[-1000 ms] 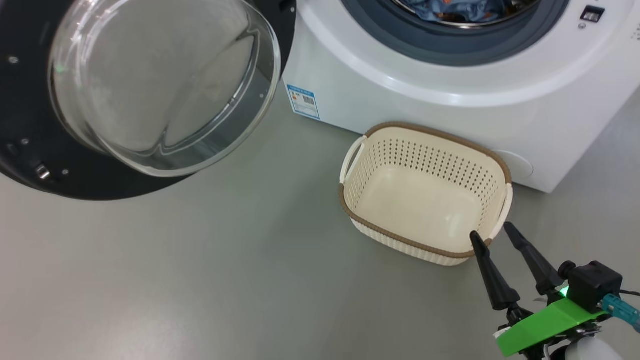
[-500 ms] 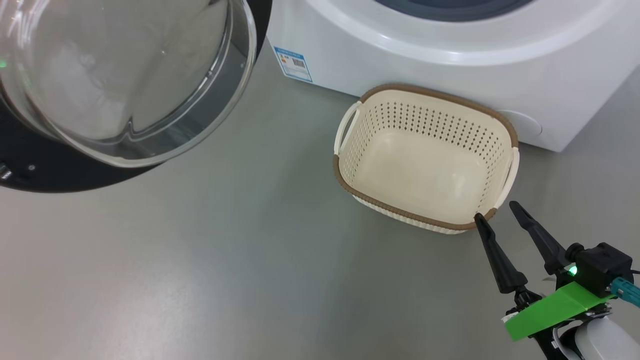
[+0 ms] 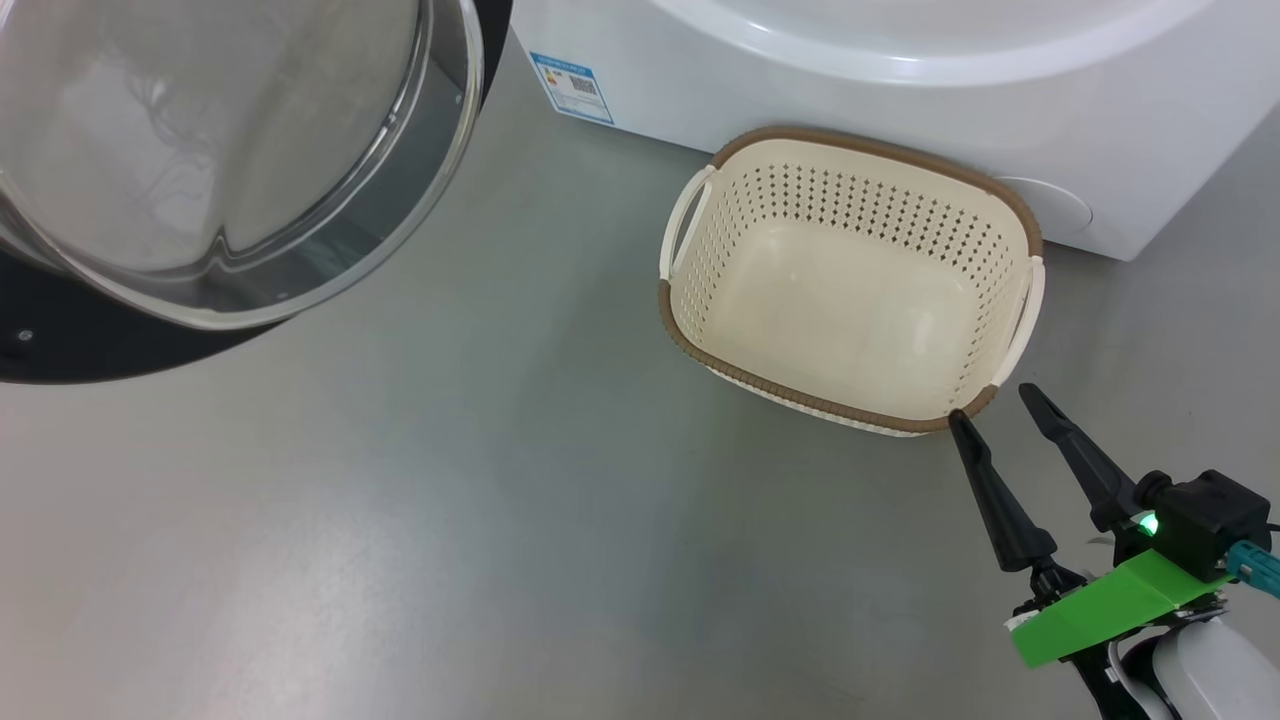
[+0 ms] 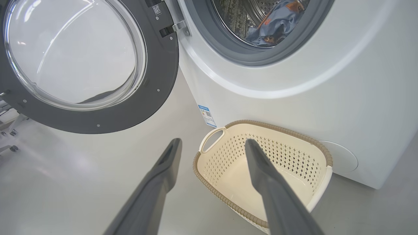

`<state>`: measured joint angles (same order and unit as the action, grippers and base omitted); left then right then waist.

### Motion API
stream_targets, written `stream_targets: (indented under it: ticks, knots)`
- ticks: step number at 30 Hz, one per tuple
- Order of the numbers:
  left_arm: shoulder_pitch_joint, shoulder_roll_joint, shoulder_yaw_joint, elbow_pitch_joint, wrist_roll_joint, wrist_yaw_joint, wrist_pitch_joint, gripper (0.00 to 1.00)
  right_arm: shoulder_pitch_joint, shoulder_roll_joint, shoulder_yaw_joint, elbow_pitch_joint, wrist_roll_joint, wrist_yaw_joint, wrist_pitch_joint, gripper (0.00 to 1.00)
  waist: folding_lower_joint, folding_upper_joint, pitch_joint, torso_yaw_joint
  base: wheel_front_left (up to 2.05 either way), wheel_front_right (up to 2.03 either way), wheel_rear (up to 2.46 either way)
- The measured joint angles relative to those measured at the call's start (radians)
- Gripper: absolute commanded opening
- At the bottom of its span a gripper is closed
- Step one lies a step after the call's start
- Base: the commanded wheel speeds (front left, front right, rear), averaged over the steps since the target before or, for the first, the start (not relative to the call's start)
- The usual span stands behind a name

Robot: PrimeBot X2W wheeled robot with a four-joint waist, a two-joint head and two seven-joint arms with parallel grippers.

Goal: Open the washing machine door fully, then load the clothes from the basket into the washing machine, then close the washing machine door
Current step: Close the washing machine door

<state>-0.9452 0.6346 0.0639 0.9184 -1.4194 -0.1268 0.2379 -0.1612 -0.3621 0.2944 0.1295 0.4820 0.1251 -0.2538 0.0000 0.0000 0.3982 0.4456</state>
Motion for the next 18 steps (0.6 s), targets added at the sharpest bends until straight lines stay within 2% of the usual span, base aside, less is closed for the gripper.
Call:
stream_targets:
  ticks: [8,18]
  knots:
    - [0.000,0.007,-0.012,-0.009,-0.016,0.000,0.004,0.00,-0.015,-0.012,0.005,-0.002,0.000,0.000,0.000,1.00,0.0000,0.0000,0.008,-0.007,0.00,0.00,0.00]
    - [0.002,0.036,-0.043,-0.017,-0.032,0.002,0.098,0.00,-0.026,-0.010,0.005,-0.003,0.000,0.000,0.000,1.00,0.0000,0.0000,-0.006,-0.012,0.00,0.00,0.00]
